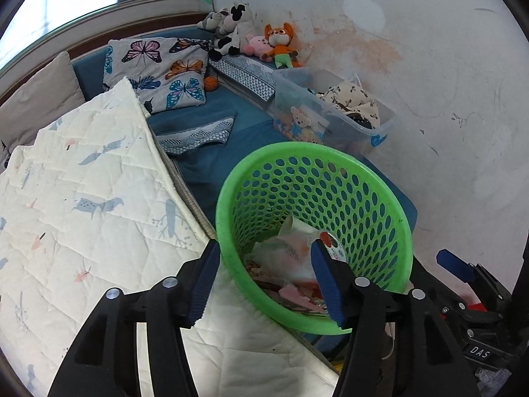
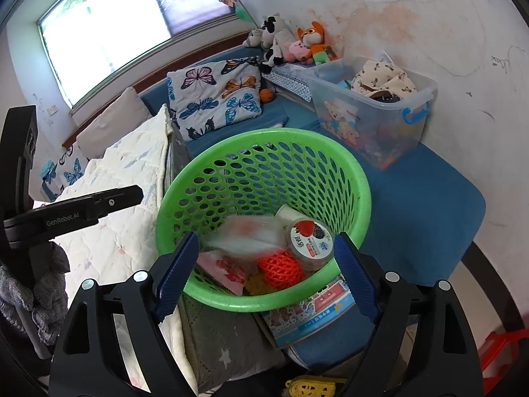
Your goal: Collect trash
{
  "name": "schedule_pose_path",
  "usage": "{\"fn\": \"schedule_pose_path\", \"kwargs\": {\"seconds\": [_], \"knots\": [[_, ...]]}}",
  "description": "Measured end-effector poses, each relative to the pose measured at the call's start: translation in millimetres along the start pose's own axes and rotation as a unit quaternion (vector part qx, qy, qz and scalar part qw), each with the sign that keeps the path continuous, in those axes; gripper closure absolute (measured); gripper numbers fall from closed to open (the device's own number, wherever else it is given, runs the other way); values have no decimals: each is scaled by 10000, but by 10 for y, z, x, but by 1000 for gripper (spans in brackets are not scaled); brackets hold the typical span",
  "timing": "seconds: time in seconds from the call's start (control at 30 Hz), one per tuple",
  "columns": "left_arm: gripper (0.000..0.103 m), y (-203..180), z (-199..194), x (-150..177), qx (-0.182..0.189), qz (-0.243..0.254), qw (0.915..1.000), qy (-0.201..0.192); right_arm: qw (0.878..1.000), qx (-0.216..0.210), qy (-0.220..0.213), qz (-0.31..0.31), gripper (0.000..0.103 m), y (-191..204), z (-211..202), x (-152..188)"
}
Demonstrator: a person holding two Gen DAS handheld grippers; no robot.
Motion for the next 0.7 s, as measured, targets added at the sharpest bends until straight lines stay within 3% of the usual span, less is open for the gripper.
{"fn": "schedule_pose_path", "kwargs": {"seconds": [0.43, 0.7], "knots": [[20, 269, -576, 60, -295, 166, 9978, -575, 9995, -93, -134, -284, 15, 387, -165, 36], [11, 537, -922, 192, -484, 43, 9954, -822, 9982, -90, -193, -560, 12, 633, -264, 83]]}}
Point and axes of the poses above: each gripper's, at about its wrist camera, not at the fingertips, and z roughly the way its jaws point, y to its left, x to its underside, the point moved 10 cm from there along z, roughly the way its jaws point
